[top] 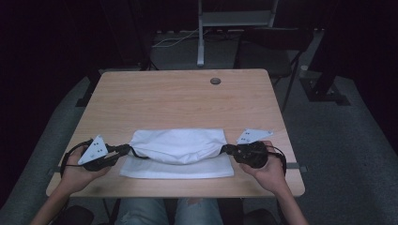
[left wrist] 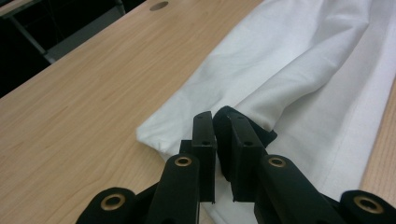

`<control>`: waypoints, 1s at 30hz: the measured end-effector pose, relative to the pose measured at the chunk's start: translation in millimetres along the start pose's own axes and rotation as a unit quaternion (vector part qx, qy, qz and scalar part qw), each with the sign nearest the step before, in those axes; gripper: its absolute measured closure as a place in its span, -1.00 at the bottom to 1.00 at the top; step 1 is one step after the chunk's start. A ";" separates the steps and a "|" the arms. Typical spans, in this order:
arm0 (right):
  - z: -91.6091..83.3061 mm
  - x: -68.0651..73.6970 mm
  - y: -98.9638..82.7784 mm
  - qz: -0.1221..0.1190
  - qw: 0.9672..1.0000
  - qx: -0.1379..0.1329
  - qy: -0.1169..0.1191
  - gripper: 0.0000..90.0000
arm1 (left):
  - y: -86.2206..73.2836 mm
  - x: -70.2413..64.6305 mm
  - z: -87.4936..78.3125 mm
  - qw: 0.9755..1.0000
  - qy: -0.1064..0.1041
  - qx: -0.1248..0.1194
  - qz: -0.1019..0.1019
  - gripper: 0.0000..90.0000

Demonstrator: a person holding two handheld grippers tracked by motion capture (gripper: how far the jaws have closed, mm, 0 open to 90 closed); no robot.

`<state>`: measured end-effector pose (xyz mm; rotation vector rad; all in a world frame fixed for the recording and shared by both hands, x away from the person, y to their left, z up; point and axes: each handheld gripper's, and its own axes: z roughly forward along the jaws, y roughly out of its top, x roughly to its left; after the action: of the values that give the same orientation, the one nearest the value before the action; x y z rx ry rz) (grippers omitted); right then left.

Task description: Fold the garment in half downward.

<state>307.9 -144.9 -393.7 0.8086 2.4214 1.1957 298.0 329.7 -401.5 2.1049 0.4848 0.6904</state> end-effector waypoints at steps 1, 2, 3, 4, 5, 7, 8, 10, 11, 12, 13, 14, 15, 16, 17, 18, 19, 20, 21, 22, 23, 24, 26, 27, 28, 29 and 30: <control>0.6 0.1 -0.8 0.001 1.000 0.000 0.001 0.86 | -0.3 -0.3 0.1 1.000 -0.001 0.000 0.000 0.85; 0.7 0.1 -1.2 0.000 1.000 0.001 0.001 0.86 | -0.6 -0.7 0.0 1.000 -0.001 0.001 0.000 0.85; 0.9 0.3 -1.6 0.001 1.000 0.001 0.002 0.86 | -0.9 -1.3 -0.2 1.000 -0.003 0.002 0.000 0.85; 1.0 0.4 -2.1 0.000 1.000 0.000 0.002 0.86 | -1.1 -1.6 -0.4 1.000 -0.003 0.003 0.001 0.85; 0.6 1.1 -2.6 0.002 1.000 0.002 0.003 0.86 | -1.2 -2.2 -0.5 1.000 -0.004 0.003 0.000 0.85; 0.5 1.5 -3.1 0.003 1.000 0.002 0.003 0.86 | -1.7 -3.5 -0.7 1.000 -0.006 0.005 0.002 0.85; 0.6 1.8 -3.6 0.003 1.000 0.003 0.005 0.86 | -2.7 -4.5 -0.3 1.000 -0.008 0.007 0.002 0.85; 1.1 2.2 -5.4 0.003 1.000 0.004 0.006 0.86 | -4.5 -6.1 0.3 1.000 -0.010 0.009 0.001 0.85; 1.1 2.2 -5.4 0.003 1.000 0.004 0.006 0.86 | -4.5 -6.1 0.3 1.000 -0.010 0.009 0.001 0.85; 1.5 2.7 -7.5 0.005 1.000 0.006 0.008 0.86 | -6.7 -7.7 1.0 1.000 -0.013 0.012 0.000 0.85; 2.2 2.6 -8.7 0.003 1.000 0.007 0.009 0.86 | -7.8 -8.5 1.4 1.000 -0.015 0.013 0.000 0.85; 2.9 3.0 -10.0 0.004 1.000 0.010 0.010 0.86 | -8.6 -9.3 1.7 1.000 -0.016 0.014 0.000 0.85; 3.5 3.2 -11.1 0.003 1.000 0.012 0.012 0.86 | -9.7 -10.6 2.0 1.000 -0.019 0.017 0.000 0.85; 4.3 3.6 -12.9 0.004 1.000 0.016 0.013 0.86 | -10.3 -11.3 2.3 1.000 -0.020 0.017 0.000 0.84; 4.6 4.2 -13.7 0.006 1.000 0.018 0.015 0.86 | -11.2 -12.3 2.6 1.000 -0.021 0.019 0.000 0.84; 5.4 4.2 -15.1 0.006 1.000 0.018 0.016 0.86 | -11.7 -12.9 2.8 1.000 -0.023 0.021 0.001 0.84; 6.0 4.4 -15.9 0.005 1.000 0.019 0.017 0.86 | -12.2 -13.5 3.1 1.000 -0.024 0.020 0.000 0.84; 6.5 5.0 -16.6 0.007 1.000 0.021 0.017 0.86 | -12.6 -14.0 3.3 0.999 -0.024 0.021 0.000 0.84; 7.1 5.4 -17.2 0.006 1.000 0.021 0.018 0.86 | -13.0 -14.3 3.3 0.999 -0.025 0.022 0.002 0.84; 7.5 5.7 -17.9 0.005 1.000 0.023 0.018 0.86 | -13.4 -14.9 3.4 0.999 -0.026 0.022 0.001 0.84; 7.7 5.7 -18.5 0.004 1.000 0.024 0.019 0.86 | -13.8 -15.4 3.3 0.999 -0.027 0.023 0.001 0.84; 7.8 6.0 -19.1 0.006 1.000 0.024 0.019 0.86 | -14.1 -15.7 3.2 0.999 -0.028 0.024 0.003 0.84; 7.5 5.9 -20.3 0.006 1.000 0.023 0.020 0.86 | -15.4 -17.0 2.8 0.999 -0.029 0.024 0.001 0.84; 7.2 5.9 -20.8 0.006 1.000 0.023 0.020 0.86 | -15.8 -17.3 2.8 0.999 -0.029 0.024 0.001 0.84; 6.8 6.4 -21.0 0.009 1.000 0.023 0.020 0.86 | -16.2 -17.6 2.6 0.999 -0.029 0.023 0.000 0.84; 6.2 6.6 -21.3 0.009 1.000 0.021 0.019 0.86 | -16.3 -17.6 2.3 0.999 -0.030 0.023 0.000 0.84; 5.5 6.7 -21.2 0.008 1.000 0.018 0.019 0.86 | -16.2 -17.7 2.2 0.999 -0.029 0.022 0.000 0.84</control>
<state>298.1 -147.8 -414.2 0.8259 2.4783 1.1863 284.1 327.7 -421.2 2.1609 0.4713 0.6220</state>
